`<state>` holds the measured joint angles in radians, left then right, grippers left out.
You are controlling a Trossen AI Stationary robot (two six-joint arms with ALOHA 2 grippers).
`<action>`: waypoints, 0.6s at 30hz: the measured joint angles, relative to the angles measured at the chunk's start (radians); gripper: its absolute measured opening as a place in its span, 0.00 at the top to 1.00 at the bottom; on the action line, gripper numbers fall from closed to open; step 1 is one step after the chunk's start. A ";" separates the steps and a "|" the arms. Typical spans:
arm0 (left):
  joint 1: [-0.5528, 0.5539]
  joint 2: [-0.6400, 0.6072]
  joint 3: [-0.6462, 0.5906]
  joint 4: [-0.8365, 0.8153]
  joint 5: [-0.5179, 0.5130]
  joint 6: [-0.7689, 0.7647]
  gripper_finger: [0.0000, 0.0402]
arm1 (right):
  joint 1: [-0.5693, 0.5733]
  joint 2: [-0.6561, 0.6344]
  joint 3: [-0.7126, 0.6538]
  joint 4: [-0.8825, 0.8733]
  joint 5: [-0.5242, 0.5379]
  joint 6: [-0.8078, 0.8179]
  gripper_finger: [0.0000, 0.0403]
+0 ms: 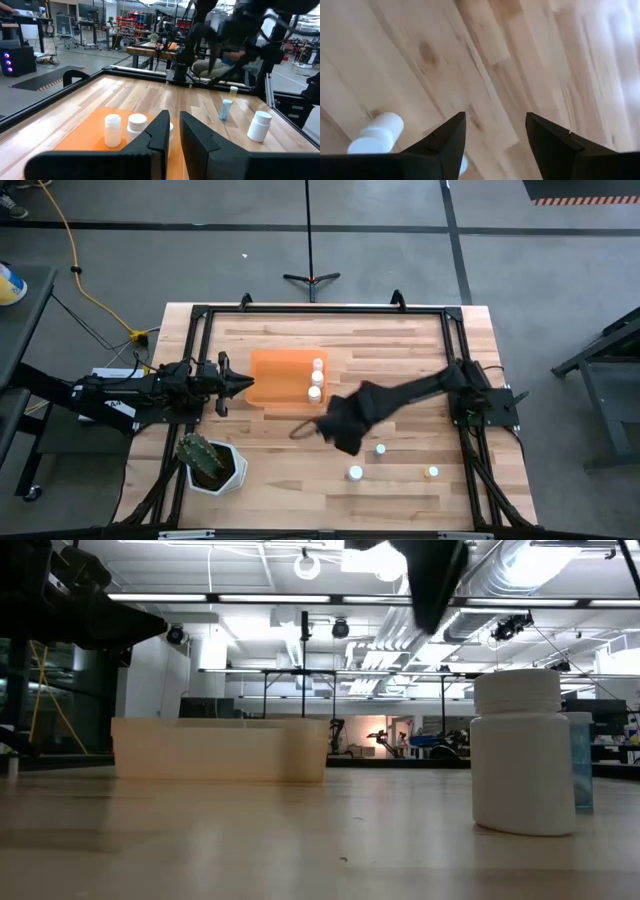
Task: Pick and place pill bottles into a basket
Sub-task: Put the blue pill bottle in the orange bin
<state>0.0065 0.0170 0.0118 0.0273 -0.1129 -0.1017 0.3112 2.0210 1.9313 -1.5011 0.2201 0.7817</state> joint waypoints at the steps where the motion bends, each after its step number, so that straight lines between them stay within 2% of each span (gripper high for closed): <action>1: 0.000 0.000 0.000 0.000 0.000 0.000 0.80 | 0.022 -0.002 0.001 -0.014 0.025 0.053 0.51; 3: 0.000 0.000 0.000 0.000 0.001 0.000 0.80 | 0.057 -0.002 0.001 -0.035 0.062 0.139 0.50; 6: 0.000 0.000 0.000 0.000 0.002 -0.007 0.80 | 0.069 -0.002 -0.027 -0.046 0.054 0.247 0.48; 13: 0.000 0.000 0.000 -0.002 0.013 -0.008 0.80 | 0.103 -0.016 -0.244 0.033 -0.107 0.375 0.37; 18: 0.000 0.000 0.000 -0.002 0.013 -0.008 0.80 | 0.110 -0.089 -0.343 0.106 -0.121 0.430 0.35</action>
<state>0.0063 0.0174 0.0120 0.0257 -0.0998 -0.1093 0.4209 1.9321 1.5879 -1.3950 0.0993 1.2119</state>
